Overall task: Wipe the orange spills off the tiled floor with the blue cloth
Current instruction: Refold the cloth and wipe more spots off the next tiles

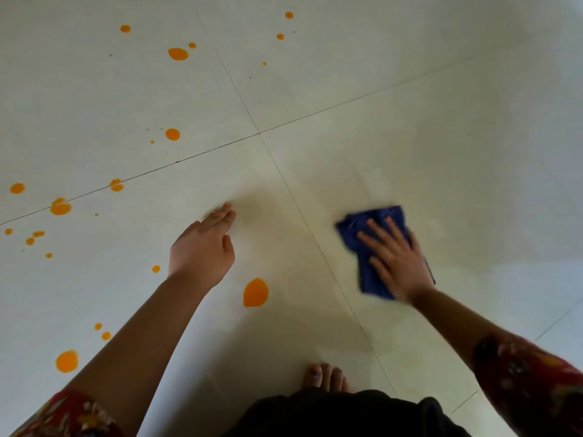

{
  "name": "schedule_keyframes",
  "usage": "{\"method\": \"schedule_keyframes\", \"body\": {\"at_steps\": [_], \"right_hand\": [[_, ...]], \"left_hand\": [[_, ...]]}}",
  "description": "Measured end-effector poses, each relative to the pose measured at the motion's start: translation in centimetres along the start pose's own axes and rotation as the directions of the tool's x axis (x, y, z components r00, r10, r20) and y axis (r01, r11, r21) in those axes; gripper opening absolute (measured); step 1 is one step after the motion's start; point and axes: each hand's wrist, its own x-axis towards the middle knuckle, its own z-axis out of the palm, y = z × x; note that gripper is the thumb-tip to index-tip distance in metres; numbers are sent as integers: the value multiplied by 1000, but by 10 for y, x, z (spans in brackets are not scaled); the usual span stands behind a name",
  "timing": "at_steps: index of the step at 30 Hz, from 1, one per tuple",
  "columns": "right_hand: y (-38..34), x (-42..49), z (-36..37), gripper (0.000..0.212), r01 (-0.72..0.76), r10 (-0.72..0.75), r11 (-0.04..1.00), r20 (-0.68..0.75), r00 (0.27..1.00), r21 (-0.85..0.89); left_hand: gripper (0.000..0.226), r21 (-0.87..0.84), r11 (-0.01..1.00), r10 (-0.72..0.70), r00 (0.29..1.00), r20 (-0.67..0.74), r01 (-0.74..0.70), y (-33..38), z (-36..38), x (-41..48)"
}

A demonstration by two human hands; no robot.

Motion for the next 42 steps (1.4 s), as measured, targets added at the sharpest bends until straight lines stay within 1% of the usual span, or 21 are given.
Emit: {"method": "schedule_keyframes", "body": {"at_steps": [3,5,7,8,10,12,15,17,19,21,23,26,28,30,32,34,36,38,40,41,42], "right_hand": [[-5,48,-7,53,-274,278,960,-63,959,65],[-32,79,-7,55,-306,315,947,-81,946,102],[-65,84,1,54,-173,183,980,-99,978,102],[-82,72,6,52,-22,28,997,-83,996,70],[-106,27,12,50,312,-313,949,12,950,56],[-99,0,8,50,442,-446,894,52,894,69],[-87,15,4,49,247,-248,964,-2,969,96],[-103,43,3,49,49,-46,988,-27,999,148],[-133,69,4,49,-17,24,990,-43,999,143],[-168,83,9,49,71,-67,992,-41,997,108],[-197,71,17,50,284,-282,959,-53,958,20],[-187,25,21,51,632,-632,774,30,775,-26],[-155,21,15,51,698,-696,716,56,716,-21],[-128,39,10,51,571,-570,820,27,821,-43],[-121,70,5,51,278,-278,960,-27,960,-20],[-142,98,0,51,51,-49,998,-77,996,25],[-177,103,3,53,91,-89,995,-77,993,32],[-209,74,17,55,398,-399,917,-46,916,-30],[-214,23,25,54,746,-745,665,60,665,-20],[-203,11,24,51,850,-845,526,121,521,10],[-187,12,20,49,900,-892,434,156,424,34]], "left_hand": [[54,23,1000,3,998,62,-4,3,0,1],[55,53,998,9,994,109,-15,1,0,0],[57,122,986,97,986,139,-114,-2,1,-4],[58,156,971,155,974,166,-181,-3,1,-9],[61,225,926,252,940,230,-303,-14,-5,-27],[60,263,869,352,898,264,-419,-32,-15,-48],[58,303,797,439,846,302,-522,-55,-40,-78],[59,347,774,397,833,386,-530,-73,-52,-98],[60,339,785,357,825,438,-519,-83,-62,-120],[59,319,780,421,828,370,-538,-88,-67,-139],[60,295,808,416,848,328,-510,-98,-57,-156],[71,272,832,401,862,309,-484,-107,-29,-169],[84,274,863,337,889,311,-424,-112,-11,-175],[83,272,891,276,909,313,-364,-112,5,-182],[77,244,921,233,930,283,-305,-111,23,-190],[75,233,937,194,943,270,-260,-106,37,-194],[73,229,947,172,959,226,-224,-103,46,-197],[72,231,949,168,963,209,-216,-103,50,-200],[70,232,944,192,962,194,-235,-105,50,-201],[70,240,938,206,959,193,-250,-107,51,-201],[69,247,933,217,957,192,-261,-108,51,-200]]}}
